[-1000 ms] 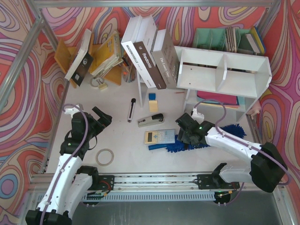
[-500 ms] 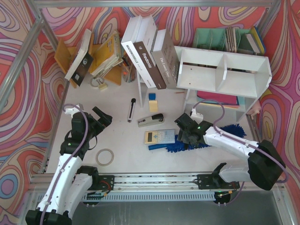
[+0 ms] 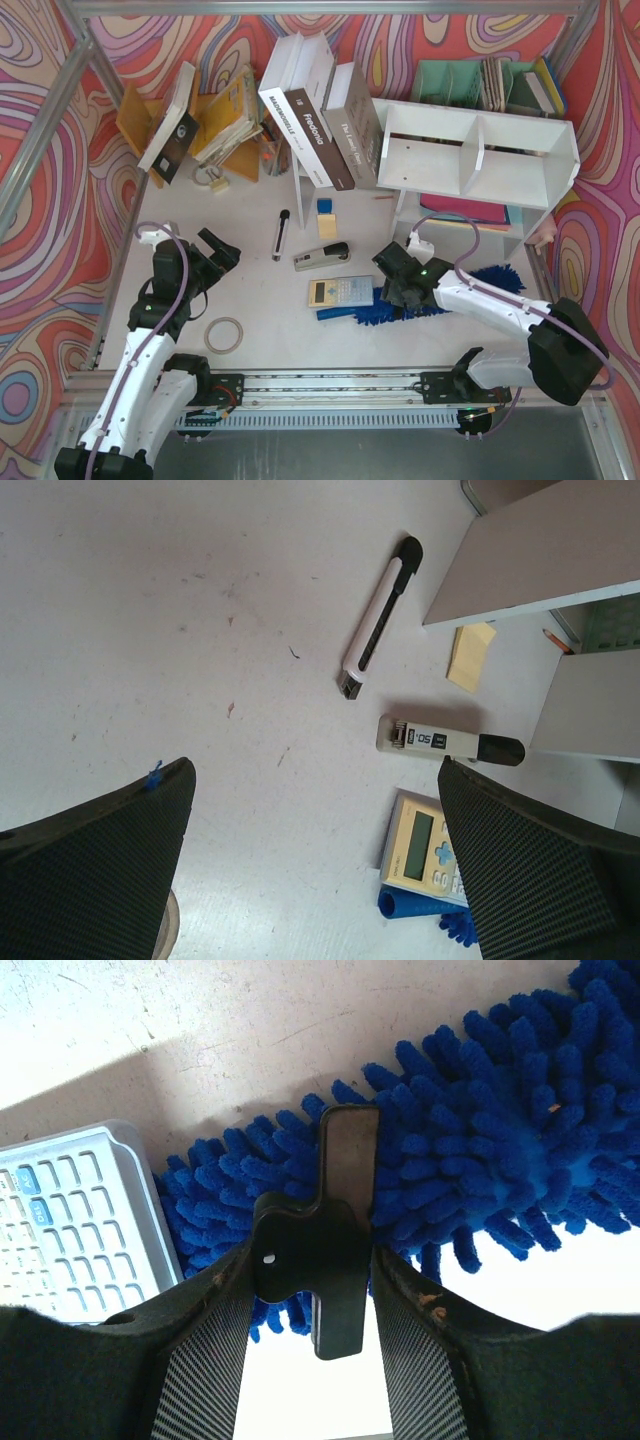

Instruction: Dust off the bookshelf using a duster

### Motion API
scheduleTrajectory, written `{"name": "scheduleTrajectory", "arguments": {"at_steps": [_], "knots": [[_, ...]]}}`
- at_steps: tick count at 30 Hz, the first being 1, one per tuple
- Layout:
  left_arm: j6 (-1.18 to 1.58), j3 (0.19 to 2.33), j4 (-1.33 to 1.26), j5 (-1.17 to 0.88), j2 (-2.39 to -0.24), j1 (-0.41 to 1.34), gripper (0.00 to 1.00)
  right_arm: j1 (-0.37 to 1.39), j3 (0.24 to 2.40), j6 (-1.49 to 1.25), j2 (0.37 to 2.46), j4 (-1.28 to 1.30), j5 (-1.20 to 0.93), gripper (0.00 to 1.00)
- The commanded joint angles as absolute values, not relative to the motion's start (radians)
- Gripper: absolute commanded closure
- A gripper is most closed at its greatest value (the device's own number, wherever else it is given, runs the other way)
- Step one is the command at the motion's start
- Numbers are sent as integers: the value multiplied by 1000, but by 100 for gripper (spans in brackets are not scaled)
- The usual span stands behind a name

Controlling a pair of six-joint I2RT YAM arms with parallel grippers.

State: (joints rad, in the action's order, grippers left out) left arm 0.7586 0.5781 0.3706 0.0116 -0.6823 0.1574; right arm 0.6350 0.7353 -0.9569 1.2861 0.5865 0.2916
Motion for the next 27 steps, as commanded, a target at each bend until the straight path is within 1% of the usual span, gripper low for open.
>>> {"name": "scheduleTrajectory", "arguments": {"at_steps": [1, 7, 27], "knots": [[749, 565, 350, 1, -684, 160, 2, 639, 744, -951, 1260, 620, 338, 51], [752, 561, 349, 2, -678, 160, 2, 640, 747, -954, 1249, 626, 341, 52], [754, 560, 345, 2, -678, 160, 2, 640, 756, -958, 1235, 649, 360, 66]]}}
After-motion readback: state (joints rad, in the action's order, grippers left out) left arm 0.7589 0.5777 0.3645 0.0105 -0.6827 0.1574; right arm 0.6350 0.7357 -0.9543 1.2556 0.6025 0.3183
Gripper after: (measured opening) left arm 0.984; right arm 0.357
